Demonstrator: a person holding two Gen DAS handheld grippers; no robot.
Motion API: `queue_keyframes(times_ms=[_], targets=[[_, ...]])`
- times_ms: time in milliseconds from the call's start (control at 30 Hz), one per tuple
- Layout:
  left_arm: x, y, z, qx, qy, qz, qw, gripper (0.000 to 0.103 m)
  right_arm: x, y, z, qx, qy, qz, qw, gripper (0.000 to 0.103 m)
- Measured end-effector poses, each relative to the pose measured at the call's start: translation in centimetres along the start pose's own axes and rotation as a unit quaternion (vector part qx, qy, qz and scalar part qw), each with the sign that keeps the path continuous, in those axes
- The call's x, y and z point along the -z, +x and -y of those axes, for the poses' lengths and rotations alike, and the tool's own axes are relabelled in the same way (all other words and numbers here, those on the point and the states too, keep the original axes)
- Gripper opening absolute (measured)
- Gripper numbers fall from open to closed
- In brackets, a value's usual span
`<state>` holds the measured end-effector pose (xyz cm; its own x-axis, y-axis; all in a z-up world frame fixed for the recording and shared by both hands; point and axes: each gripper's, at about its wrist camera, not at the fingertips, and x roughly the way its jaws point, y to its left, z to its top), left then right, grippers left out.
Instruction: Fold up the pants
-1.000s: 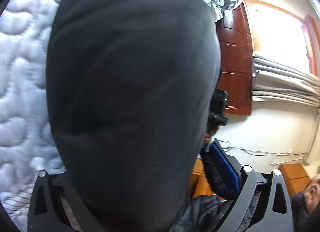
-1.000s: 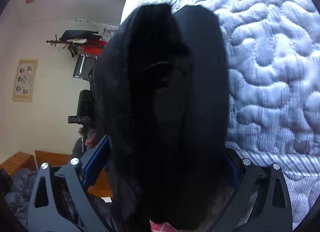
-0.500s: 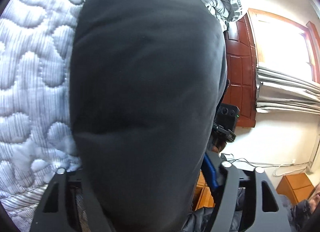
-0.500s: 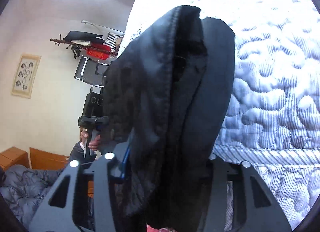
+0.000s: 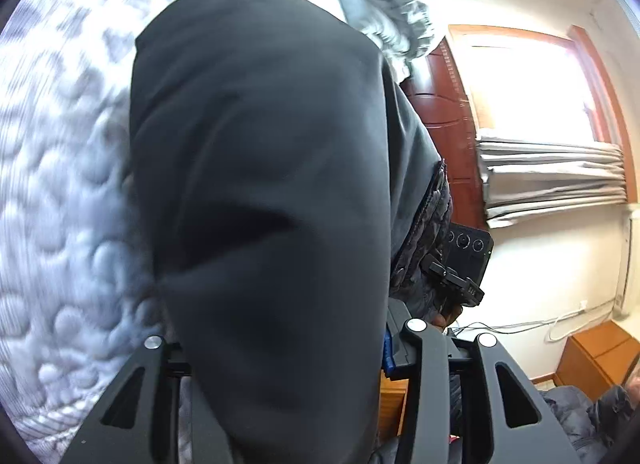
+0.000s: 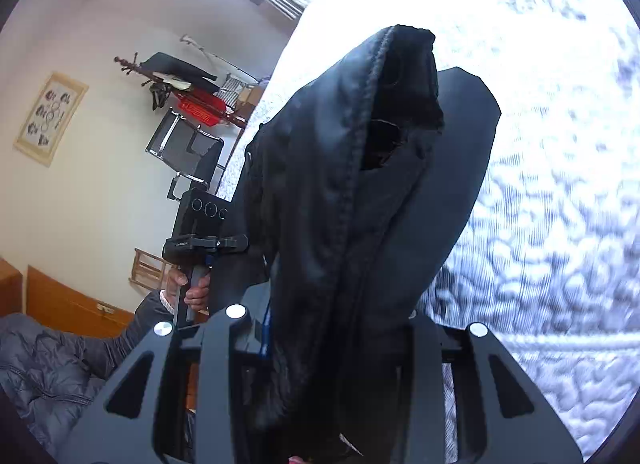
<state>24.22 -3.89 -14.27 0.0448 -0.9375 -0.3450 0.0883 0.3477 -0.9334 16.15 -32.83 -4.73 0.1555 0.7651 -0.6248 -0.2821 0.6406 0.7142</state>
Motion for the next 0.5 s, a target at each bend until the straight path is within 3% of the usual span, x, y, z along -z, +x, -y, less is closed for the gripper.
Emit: queue_keyframes(times_ms=[233, 500], targets=[[-4.8, -2.1, 4.1, 0.005, 0.043, 0.036, 0.9984, 0.042, -5.2, -1.0, -0.8, -0.01, -0.029, 0.037, 0.999, 0.034], [-12.5, -3.9, 4.2, -0.028, 0.054, 0.063, 0.9961, 0.042, -14.4, 2.7, 1.3, -0.028, -0.032, 0.023, 0.999, 0.034]])
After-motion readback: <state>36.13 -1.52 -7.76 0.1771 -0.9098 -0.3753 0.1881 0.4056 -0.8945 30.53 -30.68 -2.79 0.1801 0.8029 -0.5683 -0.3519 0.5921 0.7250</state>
